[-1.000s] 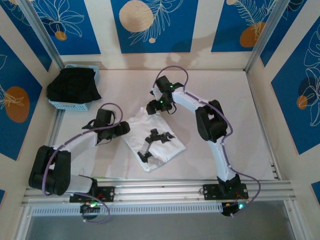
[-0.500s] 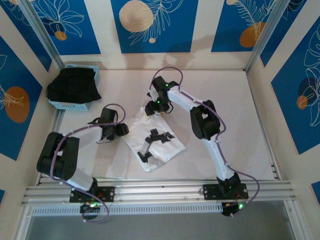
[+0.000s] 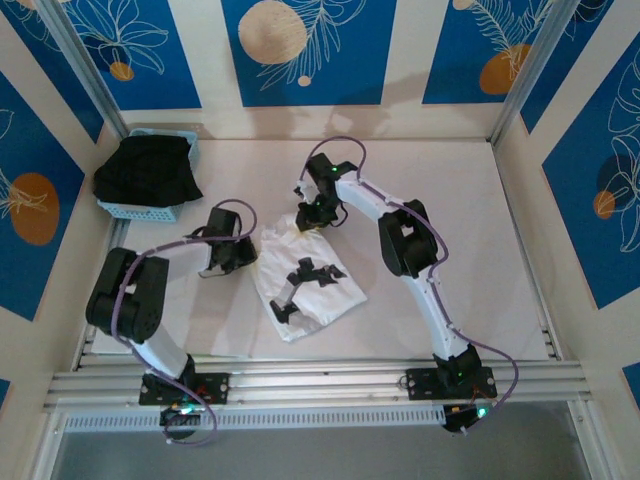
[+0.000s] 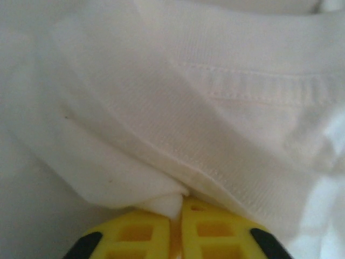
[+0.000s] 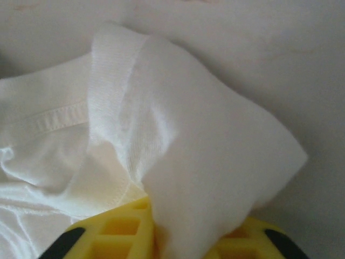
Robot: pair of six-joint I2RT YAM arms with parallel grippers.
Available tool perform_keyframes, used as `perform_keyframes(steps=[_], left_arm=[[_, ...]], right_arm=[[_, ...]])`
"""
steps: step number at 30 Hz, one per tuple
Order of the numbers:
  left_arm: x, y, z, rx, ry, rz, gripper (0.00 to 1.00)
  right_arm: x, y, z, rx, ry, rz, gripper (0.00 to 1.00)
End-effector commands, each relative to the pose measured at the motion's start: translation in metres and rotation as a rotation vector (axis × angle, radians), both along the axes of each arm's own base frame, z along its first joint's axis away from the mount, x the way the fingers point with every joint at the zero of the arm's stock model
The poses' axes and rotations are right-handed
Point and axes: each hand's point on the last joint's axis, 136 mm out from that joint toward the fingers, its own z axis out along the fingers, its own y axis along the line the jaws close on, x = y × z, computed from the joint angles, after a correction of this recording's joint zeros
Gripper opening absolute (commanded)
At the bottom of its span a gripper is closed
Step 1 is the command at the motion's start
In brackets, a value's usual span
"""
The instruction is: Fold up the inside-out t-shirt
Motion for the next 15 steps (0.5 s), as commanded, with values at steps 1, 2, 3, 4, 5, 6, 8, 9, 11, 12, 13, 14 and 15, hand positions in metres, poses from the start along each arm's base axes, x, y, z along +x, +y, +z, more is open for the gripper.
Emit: perform_keyframes(steps=[1,2,3,4,5,6,8,9,11,12,13,14,15], left_arm=[[0.016,-0.049,0.010,-0.150,-0.111,-0.158,0.00],[0.019,-0.047,0.013,-0.144,-0.126,-0.156,0.00],[0.023,-0.046,0.018,-0.143,-0.146,-0.158,0.00],[0.025,-0.045,0.023,-0.144,-0.164,-0.163,0.00],[0.027,-0.044,0.028,-0.146,-0.182,-0.165,0.00],[0.030,-0.043,0.034,-0.147,-0.203,-0.170,0.00],[0.032,-0.041,0.043,-0.146,-0.231,-0.178,0.00],[0.034,-0.039,0.048,-0.145,-0.248,-0.179,0.00],[0.036,-0.034,0.056,-0.133,-0.278,-0.179,0.00],[0.037,-0.032,0.060,-0.129,-0.293,-0.180,0.00],[0.039,-0.032,0.064,-0.128,-0.307,-0.183,0.00],[0.041,-0.032,0.068,-0.130,-0.320,-0.188,0.00],[0.045,-0.033,0.072,-0.132,-0.335,-0.191,0.00]], right_arm=[[0.002,0.004,0.034,0.135,-0.014,-0.005,0.15],[0.005,0.003,0.045,0.164,-0.036,-0.011,0.13],[0.008,0.001,0.055,0.191,-0.056,-0.018,0.11],[0.011,-0.002,0.064,0.217,-0.078,-0.030,0.09],[0.012,-0.005,0.072,0.234,-0.097,-0.038,0.07],[0.014,-0.010,0.079,0.247,-0.119,-0.053,0.06],[0.016,-0.019,0.090,0.257,-0.158,-0.078,0.03],[0.017,-0.025,0.094,0.259,-0.176,-0.092,0.02],[0.017,-0.035,0.102,0.269,-0.204,-0.125,0.00],[0.018,-0.039,0.105,0.280,-0.218,-0.142,0.00],[0.019,-0.042,0.109,0.293,-0.232,-0.157,0.00],[0.020,-0.044,0.110,0.300,-0.244,-0.168,0.00],[0.022,-0.045,0.113,0.308,-0.261,-0.181,0.00]])
